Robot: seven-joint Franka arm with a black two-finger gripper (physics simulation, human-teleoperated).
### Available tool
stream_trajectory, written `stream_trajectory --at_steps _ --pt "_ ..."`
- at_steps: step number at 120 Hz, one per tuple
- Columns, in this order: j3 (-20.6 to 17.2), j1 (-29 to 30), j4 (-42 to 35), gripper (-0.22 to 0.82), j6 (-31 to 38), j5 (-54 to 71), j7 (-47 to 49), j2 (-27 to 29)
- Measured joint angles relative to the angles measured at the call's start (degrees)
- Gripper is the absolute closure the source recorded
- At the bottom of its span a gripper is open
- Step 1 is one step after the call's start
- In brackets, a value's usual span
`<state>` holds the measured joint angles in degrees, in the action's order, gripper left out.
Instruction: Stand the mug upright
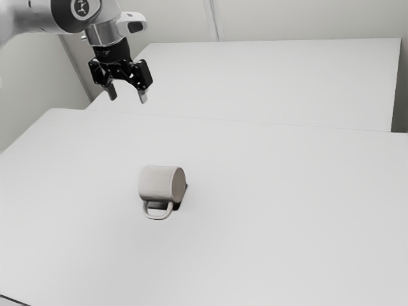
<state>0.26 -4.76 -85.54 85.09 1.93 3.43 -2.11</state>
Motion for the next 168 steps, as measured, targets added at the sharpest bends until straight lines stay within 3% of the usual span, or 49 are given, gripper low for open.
stream_trajectory --at_steps 62,86,106,168 --pt "0.6 0.5 -5.1 0.02 0.8 -3.1 -0.4 4.0" --pt "0.7 5.4 -10.8 0.02 3.4 -6.1 -2.6 5.4" --pt "1.1 10.6 -15.8 0.02 7.4 -9.5 -5.7 5.9" --pt "3.6 14.3 -33.1 0.02 25.5 -29.8 -21.6 4.8"
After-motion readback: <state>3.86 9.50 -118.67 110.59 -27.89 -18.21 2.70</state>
